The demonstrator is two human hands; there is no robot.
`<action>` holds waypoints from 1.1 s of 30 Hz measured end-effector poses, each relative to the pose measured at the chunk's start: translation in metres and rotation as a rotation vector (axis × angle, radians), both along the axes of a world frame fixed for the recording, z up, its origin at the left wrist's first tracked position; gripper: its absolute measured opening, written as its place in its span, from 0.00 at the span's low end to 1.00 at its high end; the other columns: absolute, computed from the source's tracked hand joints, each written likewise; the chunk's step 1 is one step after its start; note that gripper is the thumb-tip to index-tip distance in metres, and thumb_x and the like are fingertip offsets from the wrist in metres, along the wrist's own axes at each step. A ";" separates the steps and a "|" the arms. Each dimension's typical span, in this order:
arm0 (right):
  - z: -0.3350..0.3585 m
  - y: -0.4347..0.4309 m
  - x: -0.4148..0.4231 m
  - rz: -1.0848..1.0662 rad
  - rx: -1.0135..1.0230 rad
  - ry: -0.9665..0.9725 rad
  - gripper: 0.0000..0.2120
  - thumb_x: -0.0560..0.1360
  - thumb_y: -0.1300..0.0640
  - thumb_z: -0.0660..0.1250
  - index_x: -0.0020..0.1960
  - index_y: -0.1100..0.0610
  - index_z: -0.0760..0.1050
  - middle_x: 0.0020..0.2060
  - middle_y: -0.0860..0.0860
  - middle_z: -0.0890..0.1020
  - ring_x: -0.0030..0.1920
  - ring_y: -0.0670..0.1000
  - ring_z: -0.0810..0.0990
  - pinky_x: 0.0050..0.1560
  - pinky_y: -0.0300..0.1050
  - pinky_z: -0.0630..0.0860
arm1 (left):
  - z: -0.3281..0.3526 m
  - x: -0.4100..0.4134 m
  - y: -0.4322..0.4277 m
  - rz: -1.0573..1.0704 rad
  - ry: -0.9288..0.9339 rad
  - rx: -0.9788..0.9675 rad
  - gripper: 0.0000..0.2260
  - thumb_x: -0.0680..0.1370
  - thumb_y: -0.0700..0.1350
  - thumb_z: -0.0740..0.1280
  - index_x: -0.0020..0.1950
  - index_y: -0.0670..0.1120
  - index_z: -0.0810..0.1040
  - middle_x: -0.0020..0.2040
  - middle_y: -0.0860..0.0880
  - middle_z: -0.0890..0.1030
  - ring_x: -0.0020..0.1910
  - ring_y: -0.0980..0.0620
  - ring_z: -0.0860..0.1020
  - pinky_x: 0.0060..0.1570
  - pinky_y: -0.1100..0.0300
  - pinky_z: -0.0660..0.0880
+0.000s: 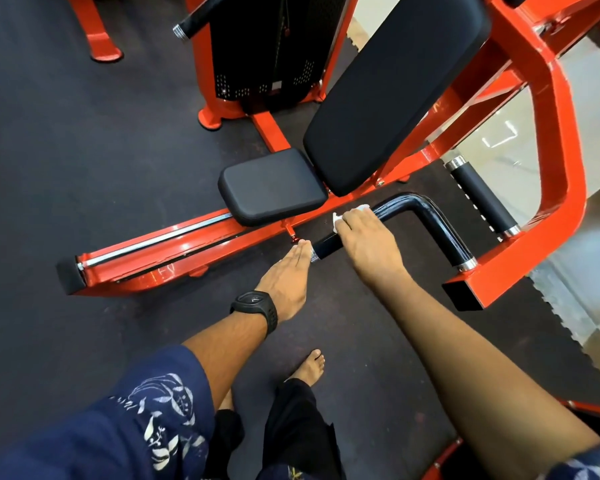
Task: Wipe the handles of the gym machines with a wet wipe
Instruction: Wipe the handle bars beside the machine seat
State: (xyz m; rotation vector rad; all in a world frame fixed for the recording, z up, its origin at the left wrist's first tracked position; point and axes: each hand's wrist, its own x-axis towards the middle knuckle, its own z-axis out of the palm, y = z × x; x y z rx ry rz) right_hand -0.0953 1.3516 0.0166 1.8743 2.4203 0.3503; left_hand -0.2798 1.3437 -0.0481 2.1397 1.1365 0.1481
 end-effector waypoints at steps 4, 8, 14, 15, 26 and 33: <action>0.003 0.002 -0.035 0.198 -0.249 -0.209 0.05 0.66 0.60 0.71 0.41 0.59 0.80 0.34 0.54 0.79 0.37 0.56 0.79 0.45 0.50 0.79 | -0.001 0.003 -0.003 0.015 -0.002 -0.009 0.36 0.77 0.31 0.55 0.81 0.41 0.41 0.82 0.43 0.44 0.81 0.50 0.46 0.79 0.59 0.45; 0.009 0.018 -0.026 0.025 -0.238 -0.096 0.10 0.72 0.58 0.60 0.44 0.58 0.79 0.37 0.56 0.83 0.39 0.59 0.83 0.56 0.52 0.77 | -0.001 0.002 -0.003 0.015 -0.005 -0.004 0.37 0.76 0.30 0.54 0.81 0.41 0.41 0.82 0.43 0.45 0.81 0.49 0.47 0.79 0.55 0.48; 0.007 0.010 -0.029 0.121 -0.328 -0.139 0.13 0.73 0.58 0.55 0.40 0.55 0.78 0.36 0.53 0.82 0.37 0.57 0.82 0.44 0.47 0.77 | -0.003 0.003 -0.003 0.021 -0.008 -0.038 0.36 0.77 0.31 0.54 0.81 0.42 0.40 0.82 0.44 0.44 0.81 0.50 0.47 0.79 0.54 0.50; 0.017 0.013 -0.022 0.065 -0.317 -0.135 0.11 0.74 0.59 0.57 0.42 0.56 0.78 0.39 0.54 0.82 0.40 0.57 0.82 0.47 0.48 0.77 | -0.003 0.003 -0.003 0.018 -0.010 -0.037 0.36 0.77 0.31 0.54 0.81 0.42 0.40 0.82 0.44 0.44 0.81 0.50 0.47 0.79 0.55 0.50; 0.027 0.012 0.017 0.012 -0.118 -0.266 0.05 0.72 0.65 0.61 0.41 0.59 0.76 0.37 0.57 0.78 0.41 0.60 0.77 0.52 0.54 0.72 | 0.000 0.001 0.000 0.005 0.003 -0.021 0.35 0.78 0.32 0.54 0.81 0.43 0.40 0.82 0.45 0.45 0.81 0.50 0.47 0.79 0.54 0.51; 0.012 0.001 -0.010 0.052 -0.203 -0.235 0.14 0.73 0.62 0.52 0.42 0.59 0.77 0.37 0.56 0.78 0.40 0.59 0.78 0.53 0.54 0.77 | 0.001 0.004 -0.003 0.017 0.009 -0.022 0.33 0.79 0.35 0.53 0.81 0.42 0.41 0.82 0.43 0.44 0.81 0.49 0.46 0.79 0.54 0.50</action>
